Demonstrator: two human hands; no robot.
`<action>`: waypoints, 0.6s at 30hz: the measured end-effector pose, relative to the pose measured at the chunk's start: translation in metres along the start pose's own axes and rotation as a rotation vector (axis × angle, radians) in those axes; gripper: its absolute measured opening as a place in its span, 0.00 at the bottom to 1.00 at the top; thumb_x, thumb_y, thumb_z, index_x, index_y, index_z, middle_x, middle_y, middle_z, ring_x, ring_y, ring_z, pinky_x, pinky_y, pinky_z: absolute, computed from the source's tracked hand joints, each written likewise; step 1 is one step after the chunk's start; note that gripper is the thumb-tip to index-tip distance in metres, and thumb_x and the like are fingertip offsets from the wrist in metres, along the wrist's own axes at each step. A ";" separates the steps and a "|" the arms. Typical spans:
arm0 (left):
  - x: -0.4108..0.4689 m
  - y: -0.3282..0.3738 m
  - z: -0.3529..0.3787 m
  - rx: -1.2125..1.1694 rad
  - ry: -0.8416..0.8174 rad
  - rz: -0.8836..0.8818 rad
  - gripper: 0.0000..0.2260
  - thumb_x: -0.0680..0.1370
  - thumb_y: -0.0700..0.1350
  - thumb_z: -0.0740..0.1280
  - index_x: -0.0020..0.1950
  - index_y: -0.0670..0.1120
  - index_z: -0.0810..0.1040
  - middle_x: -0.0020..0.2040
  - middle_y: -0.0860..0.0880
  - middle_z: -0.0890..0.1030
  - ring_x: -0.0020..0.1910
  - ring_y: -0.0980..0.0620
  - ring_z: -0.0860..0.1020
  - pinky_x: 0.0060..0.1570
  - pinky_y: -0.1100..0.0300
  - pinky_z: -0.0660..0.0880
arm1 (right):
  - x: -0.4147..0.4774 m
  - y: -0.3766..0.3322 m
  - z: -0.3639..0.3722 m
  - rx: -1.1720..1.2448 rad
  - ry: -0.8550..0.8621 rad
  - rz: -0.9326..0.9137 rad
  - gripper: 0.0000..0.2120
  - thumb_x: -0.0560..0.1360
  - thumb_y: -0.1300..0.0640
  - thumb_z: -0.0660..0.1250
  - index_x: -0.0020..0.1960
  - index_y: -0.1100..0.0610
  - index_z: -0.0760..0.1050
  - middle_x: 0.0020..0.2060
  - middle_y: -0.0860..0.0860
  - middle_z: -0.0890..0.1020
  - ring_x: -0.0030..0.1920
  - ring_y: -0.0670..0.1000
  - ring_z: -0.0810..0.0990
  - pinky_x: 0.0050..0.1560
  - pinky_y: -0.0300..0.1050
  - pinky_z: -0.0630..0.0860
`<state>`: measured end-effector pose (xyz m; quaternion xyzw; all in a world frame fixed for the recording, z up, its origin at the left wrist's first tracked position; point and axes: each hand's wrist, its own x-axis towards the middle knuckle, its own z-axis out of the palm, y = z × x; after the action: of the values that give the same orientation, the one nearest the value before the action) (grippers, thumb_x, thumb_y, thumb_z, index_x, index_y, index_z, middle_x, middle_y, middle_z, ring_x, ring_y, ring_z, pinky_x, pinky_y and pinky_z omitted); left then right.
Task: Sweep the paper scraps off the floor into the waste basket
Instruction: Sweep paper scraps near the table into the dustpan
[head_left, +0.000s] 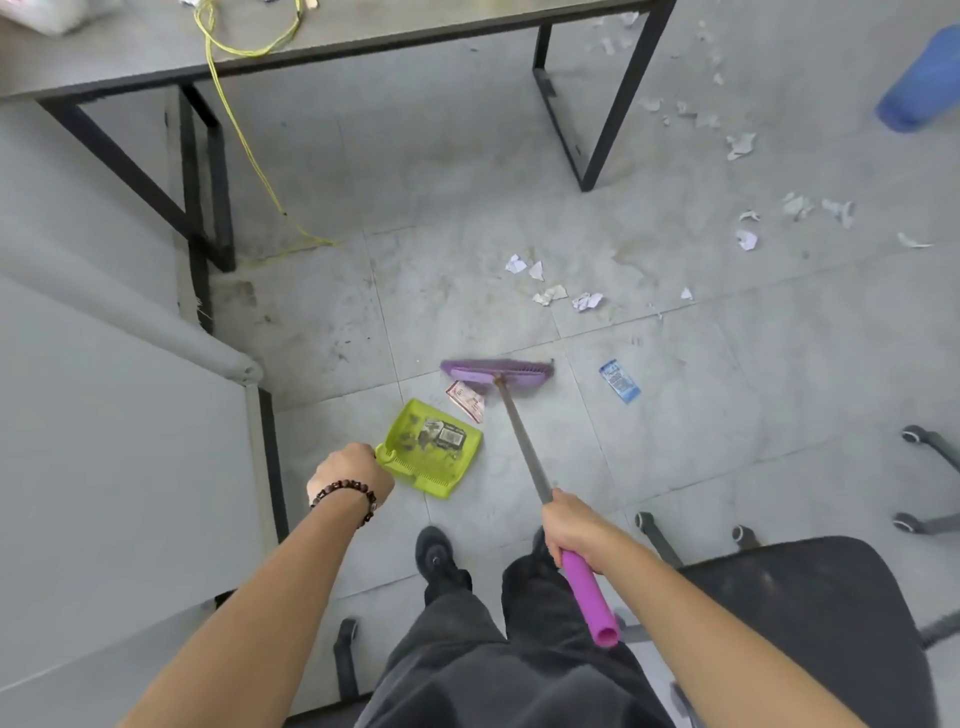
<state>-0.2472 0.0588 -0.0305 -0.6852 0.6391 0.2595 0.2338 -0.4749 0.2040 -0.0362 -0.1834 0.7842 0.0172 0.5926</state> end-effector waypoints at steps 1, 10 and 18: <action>0.000 0.003 0.001 0.006 0.001 -0.008 0.10 0.72 0.41 0.62 0.49 0.50 0.80 0.42 0.49 0.79 0.41 0.45 0.76 0.40 0.57 0.73 | -0.006 0.006 0.001 0.007 -0.045 -0.003 0.23 0.66 0.70 0.55 0.59 0.58 0.69 0.33 0.60 0.76 0.29 0.55 0.75 0.29 0.43 0.72; -0.014 0.018 -0.004 0.018 -0.036 -0.024 0.09 0.72 0.41 0.62 0.49 0.48 0.79 0.43 0.48 0.80 0.41 0.45 0.78 0.40 0.58 0.74 | -0.054 0.007 -0.074 0.667 -0.355 0.230 0.12 0.82 0.50 0.59 0.43 0.55 0.66 0.21 0.47 0.65 0.15 0.40 0.63 0.14 0.31 0.61; -0.012 -0.006 -0.003 -0.120 -0.216 -0.061 0.11 0.70 0.36 0.57 0.47 0.43 0.77 0.36 0.45 0.81 0.32 0.46 0.79 0.35 0.57 0.79 | -0.029 -0.044 -0.028 0.503 -0.191 0.073 0.13 0.82 0.53 0.55 0.41 0.57 0.66 0.18 0.49 0.65 0.15 0.43 0.61 0.15 0.32 0.59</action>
<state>-0.2412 0.0668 -0.0205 -0.6853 0.5722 0.3624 0.2676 -0.4807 0.1639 0.0076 0.0006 0.7102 -0.1397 0.6900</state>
